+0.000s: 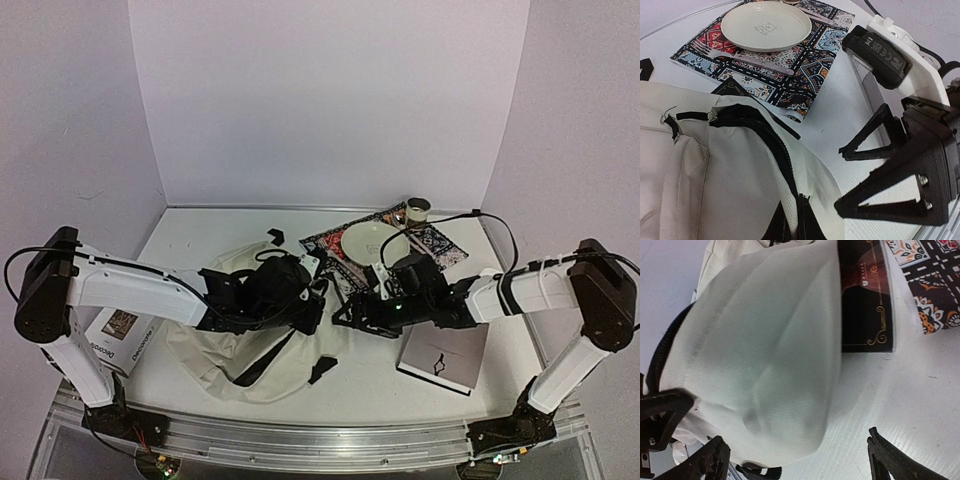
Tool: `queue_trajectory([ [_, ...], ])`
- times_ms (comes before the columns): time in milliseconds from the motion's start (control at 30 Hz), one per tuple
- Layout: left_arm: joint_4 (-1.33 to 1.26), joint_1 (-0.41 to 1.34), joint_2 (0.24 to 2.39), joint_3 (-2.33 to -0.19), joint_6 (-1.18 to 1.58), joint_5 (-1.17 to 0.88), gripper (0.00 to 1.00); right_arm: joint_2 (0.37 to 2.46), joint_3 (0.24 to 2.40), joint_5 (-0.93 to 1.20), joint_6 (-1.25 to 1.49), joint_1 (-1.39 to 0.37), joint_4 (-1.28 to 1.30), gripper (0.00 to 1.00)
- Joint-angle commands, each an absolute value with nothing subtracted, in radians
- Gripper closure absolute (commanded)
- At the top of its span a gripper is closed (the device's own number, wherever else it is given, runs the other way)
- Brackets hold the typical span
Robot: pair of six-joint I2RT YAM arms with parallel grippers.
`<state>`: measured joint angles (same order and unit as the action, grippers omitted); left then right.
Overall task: Pack the student bag
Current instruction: Pass from the left arm to the right, then pick up the largest pocket of the bag from the student bag.
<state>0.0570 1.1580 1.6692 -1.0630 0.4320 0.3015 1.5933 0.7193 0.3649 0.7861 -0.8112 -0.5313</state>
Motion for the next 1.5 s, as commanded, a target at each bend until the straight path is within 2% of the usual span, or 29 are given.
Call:
queue_trajectory([
  [0, -0.050, 1.142, 1.669, -1.142, 0.447, 0.247, 0.98, 1.653, 0.699, 0.403, 0.852, -0.839, -0.718, 0.04],
  [100, -0.051, 1.138, 1.664, -1.140, 0.450, 0.234, 0.95, 1.696, 0.702, 0.419, 0.868, -0.843, -0.760, 0.10],
  [167, -0.050, 1.137, 1.653, -1.131, 0.451, 0.229, 0.92, 1.714, 0.700, 0.424, 0.868, -0.844, -0.773, 0.22],
  [300, -0.043, 1.134, 1.614, -1.096, 0.440, 0.229, 0.83, 1.725, 0.690, 0.420, 0.854, -0.844, -0.775, 0.56],
  [467, 0.063, 1.131, 1.583, -1.076, 0.412, 0.223, 0.71, 1.713, 0.685, 0.417, 0.829, -0.845, -0.757, 0.80],
  [567, 0.141, 1.132, 1.563, -1.065, 0.405, 0.220, 0.64, 1.703, 0.692, 0.406, 0.807, -0.844, -0.728, 0.90],
  [900, 0.248, 1.132, 1.458, -0.982, 0.401, 0.066, 0.36, 1.688, 0.722, 0.381, 0.747, -0.844, -0.637, 0.98],
  [1200, 0.281, 1.132, 1.491, -0.986, 0.384, -0.033, 0.31, 1.683, 0.733, 0.371, 0.730, -0.845, -0.602, 0.99],
  [1333, 0.291, 1.132, 1.502, -0.988, 0.387, 0.003, 0.34, 1.679, 0.732, 0.367, 0.725, -0.844, -0.595, 1.00],
  [1400, 0.314, 1.131, 1.500, -0.992, 0.393, 0.063, 0.42, 1.677, 0.730, 0.361, 0.721, -0.845, -0.587, 1.00],
  [1467, 0.339, 1.132, 1.490, -0.996, 0.400, 0.113, 0.54, 1.674, 0.730, 0.356, 0.713, -0.844, -0.574, 1.00],
])
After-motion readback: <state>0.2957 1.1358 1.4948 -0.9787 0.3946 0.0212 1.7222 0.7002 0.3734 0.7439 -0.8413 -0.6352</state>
